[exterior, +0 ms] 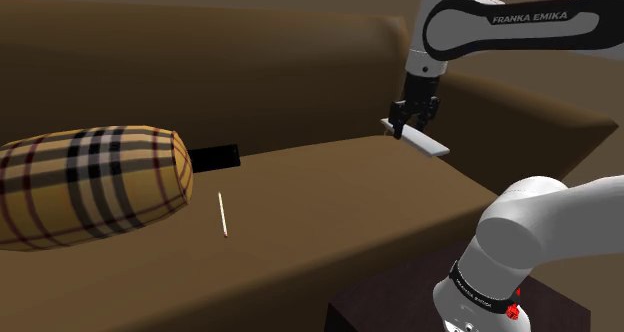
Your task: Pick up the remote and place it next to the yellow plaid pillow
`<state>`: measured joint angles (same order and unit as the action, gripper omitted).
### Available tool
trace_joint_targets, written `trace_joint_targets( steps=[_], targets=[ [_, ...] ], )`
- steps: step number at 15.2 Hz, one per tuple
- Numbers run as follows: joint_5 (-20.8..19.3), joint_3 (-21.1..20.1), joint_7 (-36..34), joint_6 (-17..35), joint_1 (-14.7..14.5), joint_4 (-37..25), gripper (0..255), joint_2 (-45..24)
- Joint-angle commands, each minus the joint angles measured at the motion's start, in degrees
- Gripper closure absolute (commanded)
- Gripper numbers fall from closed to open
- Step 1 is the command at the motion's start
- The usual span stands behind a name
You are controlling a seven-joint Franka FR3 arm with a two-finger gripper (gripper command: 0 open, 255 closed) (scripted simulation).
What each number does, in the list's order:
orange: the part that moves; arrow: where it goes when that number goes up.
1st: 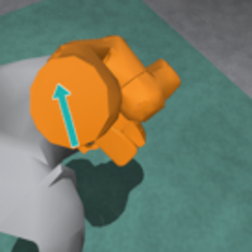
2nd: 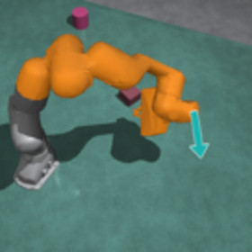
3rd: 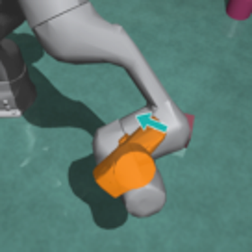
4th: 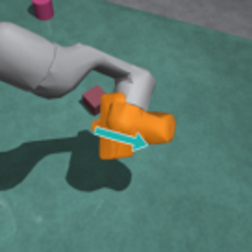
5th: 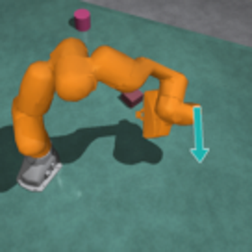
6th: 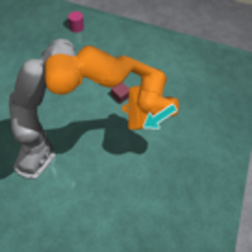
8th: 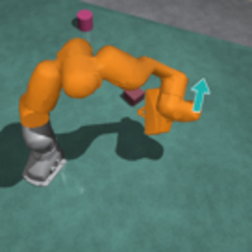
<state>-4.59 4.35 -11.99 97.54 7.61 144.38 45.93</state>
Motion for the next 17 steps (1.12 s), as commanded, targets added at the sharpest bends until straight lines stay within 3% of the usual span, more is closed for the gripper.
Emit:
trace_joint_targets(
  steps=[1,17],
  targets=[
    [0.14,-0.15,-0.04,-1.44,-0.08,-1.70,255,-0.26],
    [0.64,-0.64,0.37,-12.77,-0.29,-15.93,255,-3.16]
  ],
)
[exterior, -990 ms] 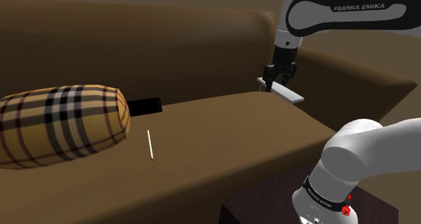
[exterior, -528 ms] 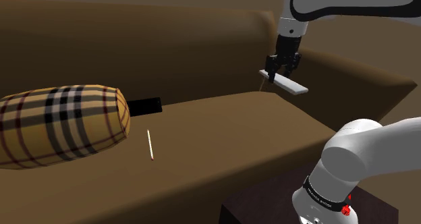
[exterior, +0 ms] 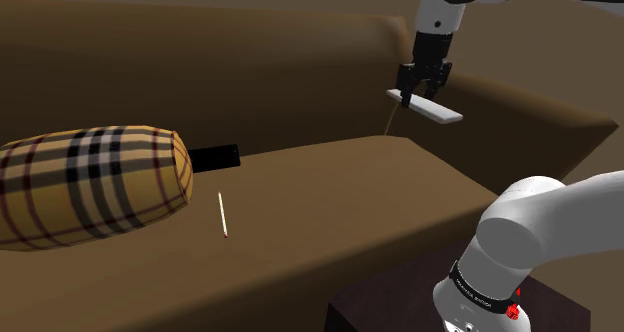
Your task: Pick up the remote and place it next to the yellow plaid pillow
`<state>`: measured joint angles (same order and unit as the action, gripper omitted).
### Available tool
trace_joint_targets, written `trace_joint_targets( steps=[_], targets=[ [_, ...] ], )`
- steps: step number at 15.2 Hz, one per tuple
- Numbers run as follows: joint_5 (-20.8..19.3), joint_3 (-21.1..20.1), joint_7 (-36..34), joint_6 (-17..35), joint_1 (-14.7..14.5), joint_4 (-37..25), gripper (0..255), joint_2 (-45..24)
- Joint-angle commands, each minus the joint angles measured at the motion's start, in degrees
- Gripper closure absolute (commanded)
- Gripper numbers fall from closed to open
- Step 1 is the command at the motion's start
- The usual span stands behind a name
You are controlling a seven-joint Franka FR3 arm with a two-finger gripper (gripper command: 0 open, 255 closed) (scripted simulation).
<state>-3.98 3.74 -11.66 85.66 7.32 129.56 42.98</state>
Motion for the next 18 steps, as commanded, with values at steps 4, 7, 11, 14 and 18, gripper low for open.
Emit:
trace_joint_targets(
  steps=[4,7,11,14,18],
  targets=[
    [1.78,-2.51,-2.67,-1.98,-0.82,-3.11,255,-1.26],
    [4.25,-6.15,-6.79,-1.63,-1.96,-3.99,255,-2.56],
    [7.21,-10.93,-12.26,-0.96,-3.37,-6.02,255,-5.18],
    [9.07,-14.48,-16.35,-0.36,-4.27,-8.18,255,-7.76],
    [10.92,-19.20,-21.87,0.49,-5.26,-11.94,255,-12.01]
  ],
)
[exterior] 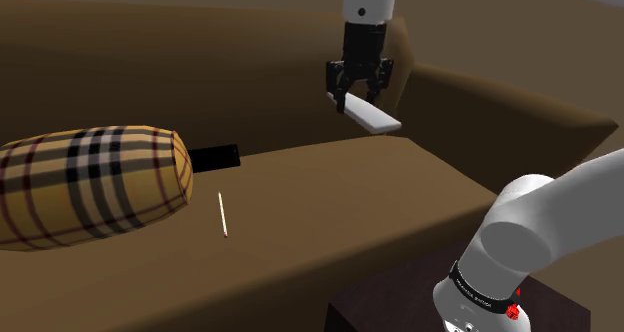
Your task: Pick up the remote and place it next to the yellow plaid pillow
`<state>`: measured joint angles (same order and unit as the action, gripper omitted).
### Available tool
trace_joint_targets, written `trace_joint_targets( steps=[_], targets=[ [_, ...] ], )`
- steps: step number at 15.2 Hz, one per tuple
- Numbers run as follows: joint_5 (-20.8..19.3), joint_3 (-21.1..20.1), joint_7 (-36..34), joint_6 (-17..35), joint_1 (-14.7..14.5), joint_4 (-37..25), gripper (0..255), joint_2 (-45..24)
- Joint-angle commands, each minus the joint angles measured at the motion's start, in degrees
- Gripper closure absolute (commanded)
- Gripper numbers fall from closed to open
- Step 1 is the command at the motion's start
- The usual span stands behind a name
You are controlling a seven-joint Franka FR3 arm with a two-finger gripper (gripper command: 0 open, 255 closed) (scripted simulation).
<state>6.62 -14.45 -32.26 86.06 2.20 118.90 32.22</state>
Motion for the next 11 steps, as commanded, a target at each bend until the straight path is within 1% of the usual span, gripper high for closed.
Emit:
trace_joint_targets(
  steps=[1,6,11],
  targets=[
    [0.64,-2.20,-2.66,0.30,-0.34,-2.37,255,-2.46],
    [1.25,-8.21,-9.88,1.20,-1.18,-8.84,255,-9.38],
    [-0.34,-14.40,-17.75,1.60,-2.08,-17.11,255,-18.04]
  ],
)
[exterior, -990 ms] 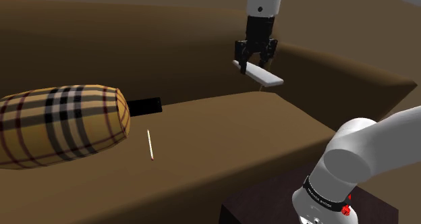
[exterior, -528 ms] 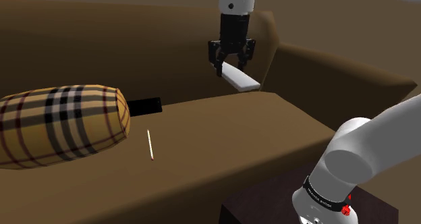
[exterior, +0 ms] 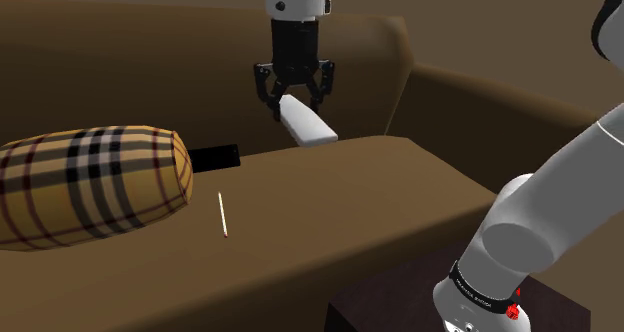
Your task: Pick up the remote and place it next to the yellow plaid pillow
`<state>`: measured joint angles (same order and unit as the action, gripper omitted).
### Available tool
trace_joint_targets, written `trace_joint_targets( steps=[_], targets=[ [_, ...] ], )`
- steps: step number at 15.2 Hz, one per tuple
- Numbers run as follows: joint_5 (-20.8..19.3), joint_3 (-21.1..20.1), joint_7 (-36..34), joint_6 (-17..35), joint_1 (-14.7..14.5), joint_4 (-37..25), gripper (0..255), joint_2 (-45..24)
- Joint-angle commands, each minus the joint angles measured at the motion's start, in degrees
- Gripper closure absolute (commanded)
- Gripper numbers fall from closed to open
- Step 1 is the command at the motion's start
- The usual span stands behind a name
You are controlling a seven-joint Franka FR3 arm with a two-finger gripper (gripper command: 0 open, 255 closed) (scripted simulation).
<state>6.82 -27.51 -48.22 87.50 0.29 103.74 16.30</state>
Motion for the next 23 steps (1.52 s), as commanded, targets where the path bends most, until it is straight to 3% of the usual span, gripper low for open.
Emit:
trace_joint_targets(
  steps=[1,5,9,12,16,23],
  targets=[
    [-1.20,-2.60,-3.47,0.13,-0.42,-3.85,255,-4.11],
    [-5.24,-7.48,-10.65,-0.59,-2.22,-12.51,255,-13.12],
    [-11.64,-11.27,-18.15,-2.90,-6.49,-23.40,255,-23.96],
    [-17.55,-12.60,-23.17,-6.24,-12.17,-33.93,255,-33.18],
    [-25.43,-11.64,-26.98,-13.29,-22.97,-52.51,255,-46.09],
    [-22.64,-12.20,-27.10,-4.89,-18.41,-39.83,255,-41.85]
  ],
)
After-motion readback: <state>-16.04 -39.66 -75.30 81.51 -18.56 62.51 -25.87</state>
